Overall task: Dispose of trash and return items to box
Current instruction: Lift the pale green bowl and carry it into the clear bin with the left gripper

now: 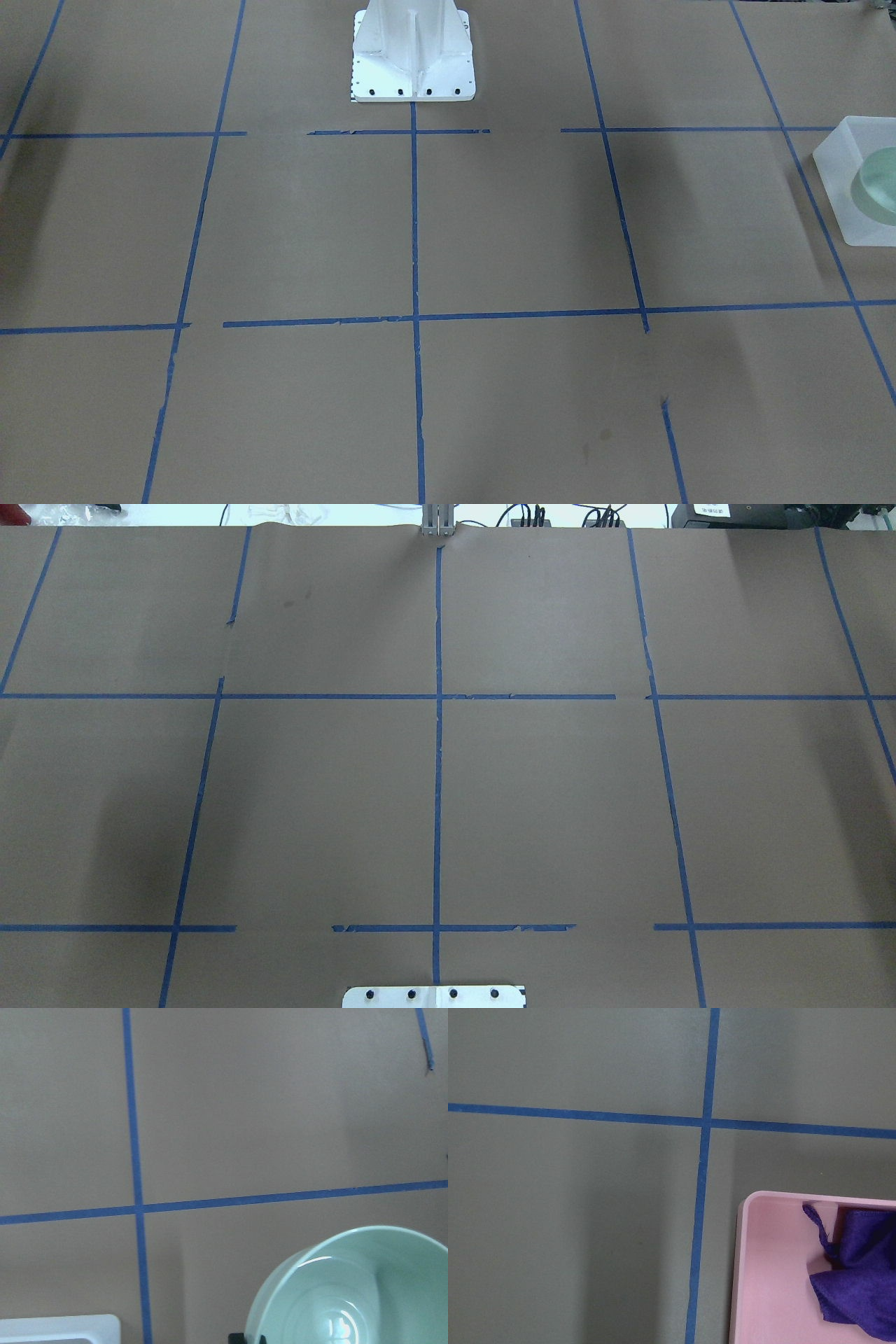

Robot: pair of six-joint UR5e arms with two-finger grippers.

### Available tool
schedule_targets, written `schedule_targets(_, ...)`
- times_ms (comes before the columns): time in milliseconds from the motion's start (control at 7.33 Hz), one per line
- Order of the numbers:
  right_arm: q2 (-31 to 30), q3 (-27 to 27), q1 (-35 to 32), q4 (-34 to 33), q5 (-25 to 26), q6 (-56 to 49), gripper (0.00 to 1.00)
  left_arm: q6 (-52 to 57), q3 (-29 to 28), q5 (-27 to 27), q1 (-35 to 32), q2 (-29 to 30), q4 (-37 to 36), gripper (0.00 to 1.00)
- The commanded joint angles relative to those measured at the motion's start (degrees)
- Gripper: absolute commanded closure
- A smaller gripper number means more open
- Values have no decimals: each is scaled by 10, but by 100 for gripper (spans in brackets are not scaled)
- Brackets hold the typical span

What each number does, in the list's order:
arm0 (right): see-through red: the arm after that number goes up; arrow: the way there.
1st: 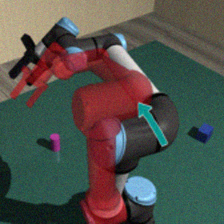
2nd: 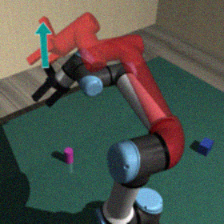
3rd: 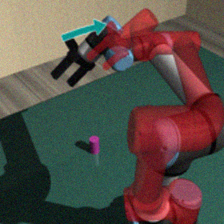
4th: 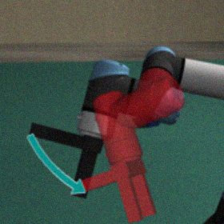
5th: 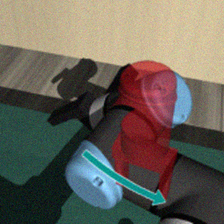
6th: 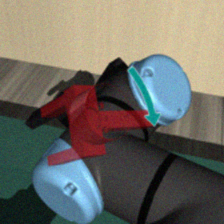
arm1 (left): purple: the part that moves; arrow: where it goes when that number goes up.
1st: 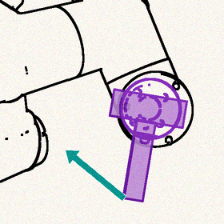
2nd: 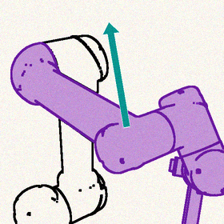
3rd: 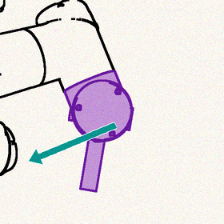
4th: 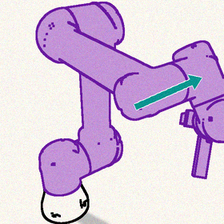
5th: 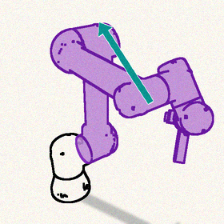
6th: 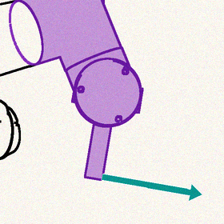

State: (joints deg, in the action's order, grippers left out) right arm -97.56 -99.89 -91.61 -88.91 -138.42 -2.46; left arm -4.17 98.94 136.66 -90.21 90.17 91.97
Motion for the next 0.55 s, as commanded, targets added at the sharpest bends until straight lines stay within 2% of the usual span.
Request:
schedule_targets(0, 0, -2, -1, 1, -7, 0, 0, 154, -140, 3, -79, 16, -21, 100)
schedule_targets(136, 0, -2, -1, 1, -5, 0, 0, 179, -205, 1, -98, 19, 7, 100)
schedule_targets(409, 0, -3, -1, 1, -4, 0, 0, 190, -281, -46, -124, 15, 81, 100)
